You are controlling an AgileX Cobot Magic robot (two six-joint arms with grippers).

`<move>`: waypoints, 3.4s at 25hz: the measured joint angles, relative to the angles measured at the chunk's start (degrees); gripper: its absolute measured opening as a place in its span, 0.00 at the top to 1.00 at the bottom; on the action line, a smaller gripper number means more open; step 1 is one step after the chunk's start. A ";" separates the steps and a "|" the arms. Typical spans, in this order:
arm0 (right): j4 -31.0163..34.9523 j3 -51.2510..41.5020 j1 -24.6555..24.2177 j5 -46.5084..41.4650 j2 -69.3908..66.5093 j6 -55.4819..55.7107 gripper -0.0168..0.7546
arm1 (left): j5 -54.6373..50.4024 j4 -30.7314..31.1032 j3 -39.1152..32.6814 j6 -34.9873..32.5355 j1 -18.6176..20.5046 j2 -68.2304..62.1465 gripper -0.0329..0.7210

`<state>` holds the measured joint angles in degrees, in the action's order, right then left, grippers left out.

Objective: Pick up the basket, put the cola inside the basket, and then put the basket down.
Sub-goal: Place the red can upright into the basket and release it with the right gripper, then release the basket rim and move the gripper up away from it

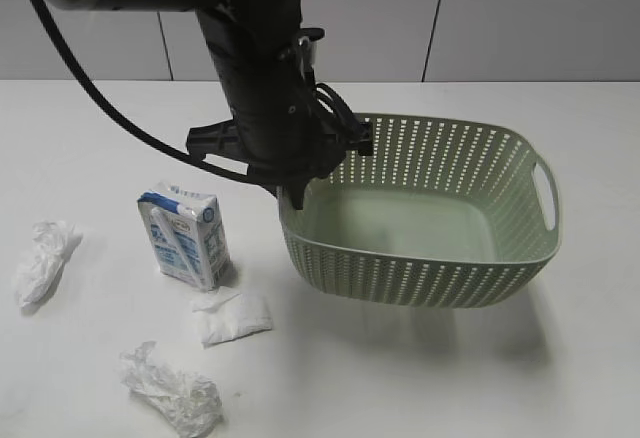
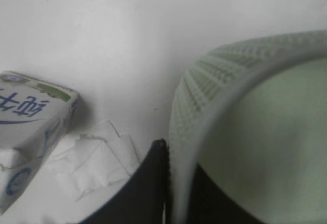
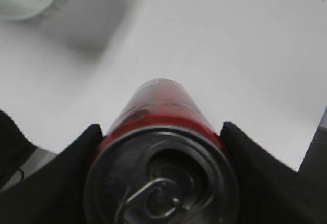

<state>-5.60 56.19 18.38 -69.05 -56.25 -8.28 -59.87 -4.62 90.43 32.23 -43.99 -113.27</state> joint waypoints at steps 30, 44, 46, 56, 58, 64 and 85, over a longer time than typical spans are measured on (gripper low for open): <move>12.66 22.42 11.32 17.43 -41.58 -0.74 0.33 | 5.53 -0.50 -0.44 1.58 3.43 -1.86 0.95; 14.82 27.74 11.32 14.82 -41.17 -0.76 0.13 | 5.59 2.07 -0.44 1.58 3.43 -2.04 0.95; 13.34 29.71 10.96 13.90 -40.29 -0.70 0.13 | 5.72 2.02 -0.44 1.58 3.43 -2.17 0.95; 11.83 31.32 -5.87 4.33 -34.83 -0.08 0.18 | 8.22 1.30 -0.44 1.58 6.84 -2.23 0.95; 11.77 31.19 -7.83 3.97 -31.95 -0.08 0.19 | 9.10 0.44 -0.44 1.58 8.04 -2.28 0.95; 12.70 23.32 -8.07 6.73 -20.60 0.03 0.21 | 8.65 -2.34 1.17 0.26 9.67 -5.88 0.95; 10.47 -16.74 -8.07 20.41 9.56 4.20 0.21 | -0.90 -4.61 16.15 -12.93 14.21 -10.92 0.10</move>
<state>4.87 39.46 10.31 -48.64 -46.69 -4.08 -60.77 -9.23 106.58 19.30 -29.78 -124.19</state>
